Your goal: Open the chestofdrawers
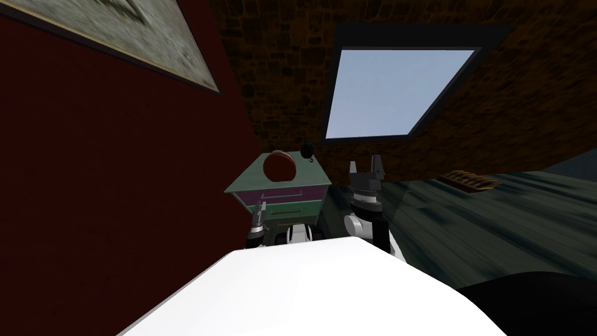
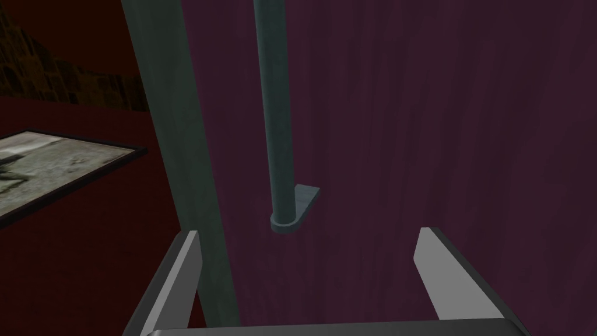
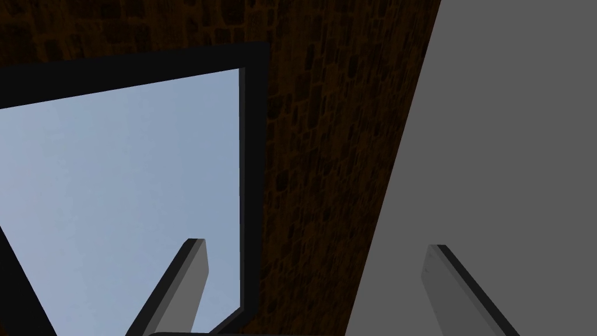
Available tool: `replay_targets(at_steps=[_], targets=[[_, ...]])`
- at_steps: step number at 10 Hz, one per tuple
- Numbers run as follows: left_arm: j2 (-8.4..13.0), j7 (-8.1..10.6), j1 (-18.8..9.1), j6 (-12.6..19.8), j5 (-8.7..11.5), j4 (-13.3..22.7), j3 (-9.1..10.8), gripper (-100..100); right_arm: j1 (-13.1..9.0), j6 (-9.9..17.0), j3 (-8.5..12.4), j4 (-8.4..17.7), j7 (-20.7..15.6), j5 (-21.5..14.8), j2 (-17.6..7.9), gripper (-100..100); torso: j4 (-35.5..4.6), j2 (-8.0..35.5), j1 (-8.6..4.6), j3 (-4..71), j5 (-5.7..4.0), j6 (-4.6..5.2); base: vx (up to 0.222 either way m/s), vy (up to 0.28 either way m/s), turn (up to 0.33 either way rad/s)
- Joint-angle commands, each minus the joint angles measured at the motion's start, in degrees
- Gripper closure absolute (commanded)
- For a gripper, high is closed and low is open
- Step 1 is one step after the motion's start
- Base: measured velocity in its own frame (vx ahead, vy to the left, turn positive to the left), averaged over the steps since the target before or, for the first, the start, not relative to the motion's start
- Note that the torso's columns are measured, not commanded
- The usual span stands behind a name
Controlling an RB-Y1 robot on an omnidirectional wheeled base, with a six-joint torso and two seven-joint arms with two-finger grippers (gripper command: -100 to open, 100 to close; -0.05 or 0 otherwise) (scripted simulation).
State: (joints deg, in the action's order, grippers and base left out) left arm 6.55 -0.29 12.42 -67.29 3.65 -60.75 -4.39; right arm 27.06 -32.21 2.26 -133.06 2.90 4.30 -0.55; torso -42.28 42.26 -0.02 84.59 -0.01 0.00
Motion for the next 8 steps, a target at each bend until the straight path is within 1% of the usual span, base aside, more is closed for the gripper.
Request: replay_targets(at_steps=[1,8], targets=[[0.21,0.22,-1.14,2.87,0.10,-0.70,0.16,-100,0.00,0.00,0.00,0.00,0.00,0.00,0.00,0,0.00,0.00,0.03,0.00,0.01,0.00,-0.048,-0.005,0.010],[0.18,0.67,-4.07,10.23,0.34,-2.66,0.56,-100,0.00,0.00,0.00,0.00,0.00,0.00,0.00,0,0.00,0.00,0.06,0.00,0.02,0.00,-0.046,-0.013,0.010]])
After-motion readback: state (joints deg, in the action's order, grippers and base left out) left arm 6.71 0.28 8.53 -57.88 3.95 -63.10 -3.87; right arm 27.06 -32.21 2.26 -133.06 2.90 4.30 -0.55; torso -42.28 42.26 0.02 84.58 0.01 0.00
